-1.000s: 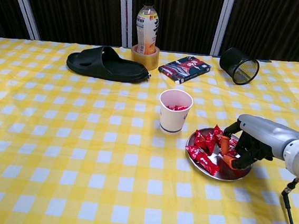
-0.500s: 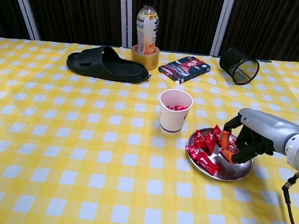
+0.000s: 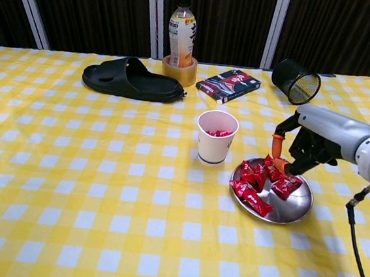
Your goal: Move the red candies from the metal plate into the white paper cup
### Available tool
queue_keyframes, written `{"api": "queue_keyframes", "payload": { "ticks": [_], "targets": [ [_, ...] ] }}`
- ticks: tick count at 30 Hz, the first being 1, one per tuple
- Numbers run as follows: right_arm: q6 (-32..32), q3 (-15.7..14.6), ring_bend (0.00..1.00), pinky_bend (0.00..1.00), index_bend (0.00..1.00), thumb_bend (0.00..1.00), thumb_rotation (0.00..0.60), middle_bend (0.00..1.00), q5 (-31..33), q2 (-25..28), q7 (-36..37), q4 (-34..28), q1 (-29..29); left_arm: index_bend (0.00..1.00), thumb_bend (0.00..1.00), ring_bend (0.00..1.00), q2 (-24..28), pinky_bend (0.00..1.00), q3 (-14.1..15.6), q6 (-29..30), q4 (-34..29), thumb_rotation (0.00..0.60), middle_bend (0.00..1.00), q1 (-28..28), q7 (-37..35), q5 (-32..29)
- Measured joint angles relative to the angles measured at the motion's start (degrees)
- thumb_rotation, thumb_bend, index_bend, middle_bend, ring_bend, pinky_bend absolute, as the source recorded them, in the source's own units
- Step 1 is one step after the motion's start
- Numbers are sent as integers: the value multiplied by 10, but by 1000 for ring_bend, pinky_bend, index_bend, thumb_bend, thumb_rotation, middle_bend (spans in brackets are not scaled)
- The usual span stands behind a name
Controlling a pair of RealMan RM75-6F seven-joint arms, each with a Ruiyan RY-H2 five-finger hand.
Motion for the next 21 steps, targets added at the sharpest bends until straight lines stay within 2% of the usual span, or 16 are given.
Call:
{"api": "queue_keyframes", "payload": {
  "ticks": [13,21],
  "targets": [
    [-5,71,899,844,578,473,600,929,36,13,-37,-20,62,0,46,0,3,0,0,-8,-3,600,0,-2,0,-7],
    [-21,86,899,844,578,473,600,929,70,-21,-47,20,103,0,46,0,6,0,0,-17,-5,600,0,-5,-5,-13]
  ]
}}
